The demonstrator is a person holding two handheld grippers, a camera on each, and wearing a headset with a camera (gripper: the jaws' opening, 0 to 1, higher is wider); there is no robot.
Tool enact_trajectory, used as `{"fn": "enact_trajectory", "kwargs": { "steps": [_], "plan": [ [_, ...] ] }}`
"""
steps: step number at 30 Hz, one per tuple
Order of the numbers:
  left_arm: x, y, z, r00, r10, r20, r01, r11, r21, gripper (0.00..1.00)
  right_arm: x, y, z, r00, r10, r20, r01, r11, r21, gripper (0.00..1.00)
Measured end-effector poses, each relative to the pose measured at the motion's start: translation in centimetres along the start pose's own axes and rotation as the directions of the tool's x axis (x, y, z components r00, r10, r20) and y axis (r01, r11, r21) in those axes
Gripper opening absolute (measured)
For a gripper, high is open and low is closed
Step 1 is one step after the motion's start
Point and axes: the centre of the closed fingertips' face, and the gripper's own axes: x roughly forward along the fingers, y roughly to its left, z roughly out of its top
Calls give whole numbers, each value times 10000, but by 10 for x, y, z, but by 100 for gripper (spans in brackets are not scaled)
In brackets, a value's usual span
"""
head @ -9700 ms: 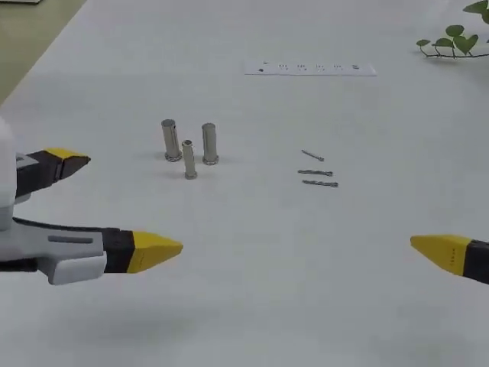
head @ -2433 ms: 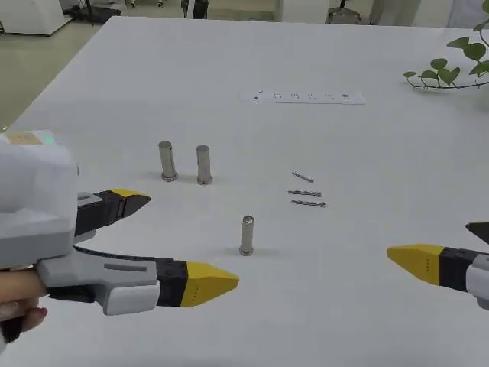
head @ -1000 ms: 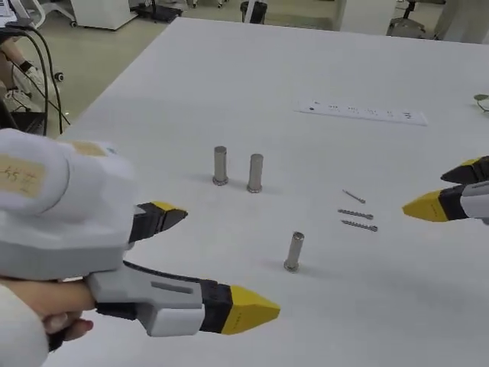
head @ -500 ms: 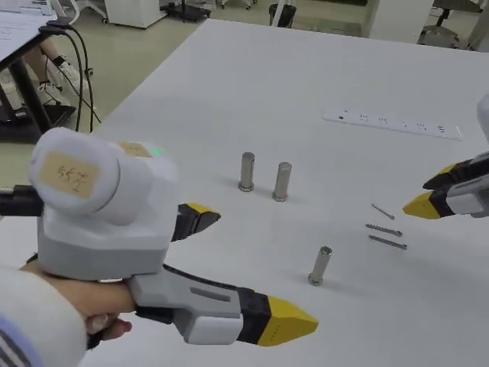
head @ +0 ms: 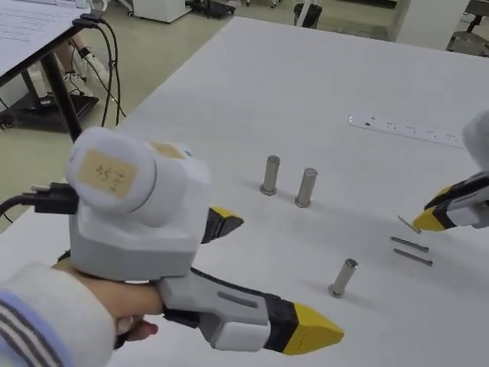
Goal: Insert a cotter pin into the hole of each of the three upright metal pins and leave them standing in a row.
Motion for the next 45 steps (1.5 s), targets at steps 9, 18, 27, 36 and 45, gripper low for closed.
{"fn": "enact_trajectory", "kwargs": {
  "steps": [9, 18, 27, 36, 45],
  "plan": [
    [2, -4, -1, 9998, -160, -100, 160, 9999, 64, 93, 17, -6, -11, 9967, 95, -812, -110, 9998, -173, 14],
    [2, -1, -2, 9998, -101, -174, 102, 9999, 18, 93, 25, -11, -16, 9946, 225, -1008, -218, 9997, 82, 12],
    [5, -4, -8, 9989, -268, -381, 267, 9996, -37, 90, 28, -13, -17, 9947, 339, -970, -305, 9989, 363, 9],
    [3, -2, -13, 9983, -252, -533, 249, 9997, -61, 88, 28, -22, -19, 9990, -23, -455, 54, 9976, 689, 0],
    [-1, -1, -15, 9985, -159, -516, 153, 9998, -125, 87, 27, -15, -17, 9992, -219, -329, 258, 9923, 1212, 0]
  ]
}}
